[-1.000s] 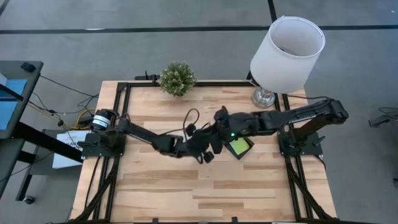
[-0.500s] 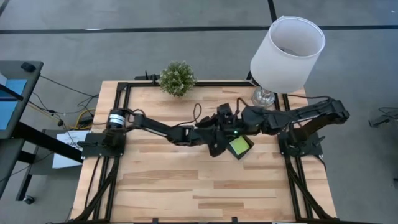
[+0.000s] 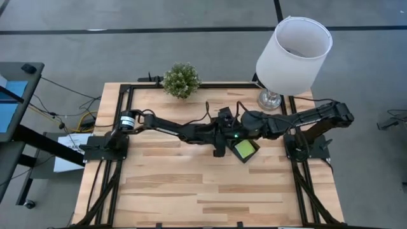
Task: Pick and place office supplies into organizer
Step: Put the pink eraser on the black desk organizer, then return to Home Position
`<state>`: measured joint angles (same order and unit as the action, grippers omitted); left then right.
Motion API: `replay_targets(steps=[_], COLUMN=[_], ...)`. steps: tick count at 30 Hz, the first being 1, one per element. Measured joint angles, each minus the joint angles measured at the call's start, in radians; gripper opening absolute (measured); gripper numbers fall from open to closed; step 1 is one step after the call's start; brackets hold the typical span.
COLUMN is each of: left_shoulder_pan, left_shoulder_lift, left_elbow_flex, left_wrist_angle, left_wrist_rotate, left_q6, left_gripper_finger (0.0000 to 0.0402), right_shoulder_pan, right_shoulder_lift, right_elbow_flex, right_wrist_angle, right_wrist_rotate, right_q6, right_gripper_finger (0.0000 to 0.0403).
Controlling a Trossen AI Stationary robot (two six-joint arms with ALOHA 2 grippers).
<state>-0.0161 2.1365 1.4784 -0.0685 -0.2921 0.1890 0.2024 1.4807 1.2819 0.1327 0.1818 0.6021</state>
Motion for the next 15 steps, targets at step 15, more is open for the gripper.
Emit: replay_targets(steps=[15], left_shoulder_pan=[0.023], left_shoulder_lift=[0.011], left_elbow_flex=[0.039], left_wrist_angle=[-0.131], left_wrist_rotate=[0.054], left_q6=[-0.157], left_gripper_finger=[0.0113], right_shoulder_pan=[0.016], right_shoulder_lift=[-0.003], right_elbow_flex=[0.0], right_wrist_angle=[0.087], right_wrist_rotate=[-0.035], right_q6=[-0.005], right_gripper_finger=[0.0129])
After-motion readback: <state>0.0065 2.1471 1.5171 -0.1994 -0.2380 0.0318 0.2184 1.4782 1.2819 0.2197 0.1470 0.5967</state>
